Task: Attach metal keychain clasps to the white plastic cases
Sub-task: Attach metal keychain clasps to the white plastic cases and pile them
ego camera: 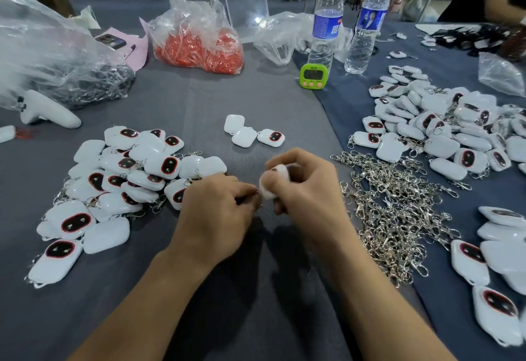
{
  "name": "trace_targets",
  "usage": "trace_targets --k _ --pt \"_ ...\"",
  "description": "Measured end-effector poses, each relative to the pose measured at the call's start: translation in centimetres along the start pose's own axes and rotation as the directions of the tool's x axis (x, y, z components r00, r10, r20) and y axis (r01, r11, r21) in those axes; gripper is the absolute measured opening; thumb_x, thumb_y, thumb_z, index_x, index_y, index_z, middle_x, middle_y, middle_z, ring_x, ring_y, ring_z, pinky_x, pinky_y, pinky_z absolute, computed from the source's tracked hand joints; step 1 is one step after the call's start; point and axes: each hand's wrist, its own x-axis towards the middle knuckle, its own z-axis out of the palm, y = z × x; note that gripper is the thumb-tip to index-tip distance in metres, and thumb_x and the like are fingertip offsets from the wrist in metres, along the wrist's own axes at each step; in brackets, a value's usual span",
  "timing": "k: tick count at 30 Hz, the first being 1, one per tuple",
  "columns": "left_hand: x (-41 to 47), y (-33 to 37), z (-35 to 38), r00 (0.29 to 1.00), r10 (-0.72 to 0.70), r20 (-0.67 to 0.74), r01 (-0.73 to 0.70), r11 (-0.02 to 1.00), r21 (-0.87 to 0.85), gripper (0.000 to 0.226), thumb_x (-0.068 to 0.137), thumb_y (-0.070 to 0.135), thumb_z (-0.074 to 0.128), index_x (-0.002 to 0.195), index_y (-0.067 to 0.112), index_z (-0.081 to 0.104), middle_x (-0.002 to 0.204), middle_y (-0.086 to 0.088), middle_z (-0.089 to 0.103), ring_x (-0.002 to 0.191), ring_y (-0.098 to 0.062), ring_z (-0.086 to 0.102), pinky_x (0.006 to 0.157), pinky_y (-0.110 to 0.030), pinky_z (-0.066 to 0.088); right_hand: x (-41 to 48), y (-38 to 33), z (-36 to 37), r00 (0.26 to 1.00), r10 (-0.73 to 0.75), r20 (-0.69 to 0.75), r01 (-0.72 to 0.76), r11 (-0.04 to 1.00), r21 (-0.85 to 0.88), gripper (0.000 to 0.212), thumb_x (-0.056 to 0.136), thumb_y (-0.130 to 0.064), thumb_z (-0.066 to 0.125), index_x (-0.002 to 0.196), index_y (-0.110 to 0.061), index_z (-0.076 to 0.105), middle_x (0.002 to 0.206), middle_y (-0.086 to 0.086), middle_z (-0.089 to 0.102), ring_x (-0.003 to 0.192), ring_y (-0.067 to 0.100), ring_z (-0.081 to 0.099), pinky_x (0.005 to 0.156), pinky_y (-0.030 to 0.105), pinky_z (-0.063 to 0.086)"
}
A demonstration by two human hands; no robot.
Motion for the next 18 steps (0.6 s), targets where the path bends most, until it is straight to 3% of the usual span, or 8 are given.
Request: trace_targets --k 3,5,7,9,11,13,16,18 --pt "-0.5 -0.5 -0.2 0.975 0.22 -0.032 -0.203 0.939 0.276 0.013 0.073 0.018 0.068 0.061 0.013 0.065 0.057 -0.001 0.053 0.056 -0.023 0.044 0.06 -0.031 0.031 -0.8 0.3 1.1 0.985 -0.168 0.025 0.168 0.941 -0.295 0.009 0.077 -0.022 0.075 0.084 -0.026 0.072 0.069 -0.007 0.071 0.057 0.007 0.064 0.056 0.022 0.051" --pt "-0.5 -0.3 0.0 0.985 0.165 -0.058 -0.147 0.961 0.232 0.01 0.082 0.019 0.072 0.073 0.017 0.074 0.06 0.002 0.058 0.059 -0.017 0.043 0.062 -0.03 0.031 -0.3 0.0 0.8 0.998 -0.059 -0.02 0.056 0.994 -0.09 0.009 0.082 -0.014 0.07 0.084 -0.021 0.073 0.068 -0.002 0.071 0.052 0.013 0.061 0.05 0.027 0.049" --pt "0.0 0.6 0.2 0.992 -0.121 -0.046 0.112 0.979 -0.173 0.008 0.087 0.02 0.077 0.081 0.025 0.08 0.061 0.01 0.065 0.057 -0.005 0.052 0.058 -0.02 0.039 0.4 -0.4 0.0 0.989 0.147 -0.009 -0.141 0.964 0.225 0.017 0.089 -0.002 0.061 0.085 -0.015 0.072 0.067 0.005 0.069 0.044 0.016 0.052 0.043 0.022 0.039" --pt "0.5 1.0 0.6 0.925 -0.358 0.123 0.36 0.732 -0.578 0.014 0.087 0.015 0.076 0.083 0.026 0.082 0.059 0.013 0.065 0.053 0.001 0.053 0.054 -0.011 0.041 0.7 -0.7 -0.5 0.954 0.294 0.067 -0.294 0.857 0.423 0.022 0.093 0.001 0.054 0.087 -0.008 0.073 0.069 0.008 0.069 0.044 0.015 0.051 0.043 0.021 0.038" --pt "0.9 1.1 0.7 0.889 -0.405 0.212 0.428 0.574 -0.698 0.016 0.088 0.01 0.074 0.084 0.021 0.084 0.059 0.006 0.062 0.054 -0.003 0.051 0.055 -0.013 0.043 0.7 -0.6 -0.4 0.927 0.345 0.143 -0.366 0.757 0.542 0.029 0.094 0.001 0.052 0.08 -0.008 0.076 0.07 0.008 0.071 0.047 0.014 0.054 0.043 0.018 0.042" --pt "0.9 1.0 0.4 0.884 -0.402 0.238 0.44 0.549 -0.711 0.016 0.087 0.01 0.074 0.084 0.021 0.084 0.06 0.002 0.063 0.055 -0.004 0.052 0.056 -0.015 0.044 0.6 -0.4 -0.1 0.928 0.335 0.161 -0.367 0.757 0.541 0.035 0.095 0.0 0.051 0.075 -0.012 0.077 0.069 0.007 0.07 0.048 0.013 0.052 0.043 0.018 0.041" --pt "0.5 0.8 0.2 0.935 -0.344 0.083 0.339 0.806 -0.484 0.015 0.084 0.017 0.078 0.074 0.027 0.082 0.055 0.007 0.064 0.052 -0.003 0.054 0.053 -0.014 0.041 0.6 -0.2 0.3 0.98 0.199 0.032 -0.198 0.92 0.338 0.025 0.091 0.0 0.055 0.083 -0.015 0.074 0.069 0.007 0.067 0.047 0.015 0.048 0.044 0.022 0.039" --pt "0.2 0.9 0.1 0.991 -0.127 -0.05 0.124 0.991 -0.055 0.018 0.08 0.024 0.072 0.064 0.018 0.074 0.053 -0.001 0.061 0.053 -0.017 0.056 0.055 -0.027 0.039 -0.1 0.3 0.8 0.997 -0.03 -0.077 0.027 0.999 -0.039 0.016 0.085 -0.008 0.064 0.084 -0.021 0.074 0.067 0.001 0.066 0.051 0.012 0.052 0.049 0.025 0.045"
